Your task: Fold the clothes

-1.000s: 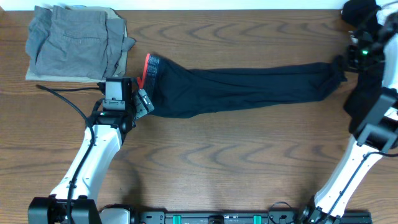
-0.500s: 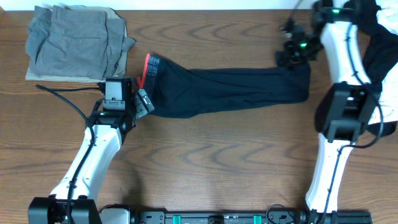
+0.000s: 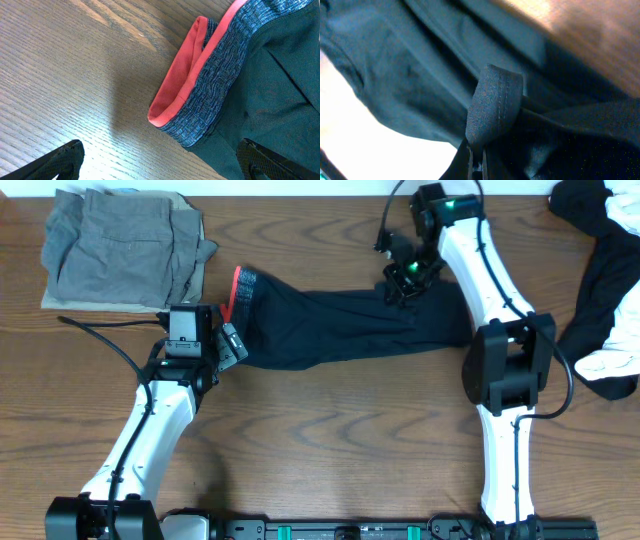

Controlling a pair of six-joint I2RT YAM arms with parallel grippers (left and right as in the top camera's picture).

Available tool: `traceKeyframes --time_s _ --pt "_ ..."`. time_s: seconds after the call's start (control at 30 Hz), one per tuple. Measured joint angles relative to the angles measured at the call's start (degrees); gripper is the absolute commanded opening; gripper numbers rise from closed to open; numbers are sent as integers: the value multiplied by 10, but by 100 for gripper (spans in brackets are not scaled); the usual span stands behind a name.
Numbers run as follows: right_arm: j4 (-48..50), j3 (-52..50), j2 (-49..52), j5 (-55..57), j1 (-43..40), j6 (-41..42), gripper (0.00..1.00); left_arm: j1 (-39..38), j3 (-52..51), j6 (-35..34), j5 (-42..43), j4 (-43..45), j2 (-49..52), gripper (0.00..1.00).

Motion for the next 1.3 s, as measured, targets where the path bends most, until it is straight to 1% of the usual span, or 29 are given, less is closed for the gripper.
traceKeyframes --time_s 0.23,0.47,0.5,0.53,0.57,0.6,0.63,0.73,0.97,1.1,1.23,1.3 --pt "3 0 0 3 9 3 1 0 0 0 0 0 0 98" --pt "15 0 0 3 40 17 3 0 0 0 0 0 0 98" --pt "19 0 0 3 45 19 9 0 0 0 0 0 0 98" --pt "22 0 0 3 51 25 24 0 0 0 0 0 0 98" --pt "24 0 0 3 56 30 45 0 0 0 0 0 0 98" --pt "24 0 0 3 59 30 57 0 0 0 0 0 0 98" --pt "25 0 0 3 63 31 62 0 0 0 0 0 0 98" --pt "24 0 0 3 71 32 62 0 0 0 0 0 0 98" --pt "11 6 0 1 69 45 47 0 0 0 0 0 0 98" --pt "9 17 0 1 65 49 47 0 0 3 0 0 0 100" --pt "9 28 0 1 59 49 51 0 0 18 0 12 10 100" --pt "9 37 0 1 53 49 53 0 0 32 2 28 31 100"
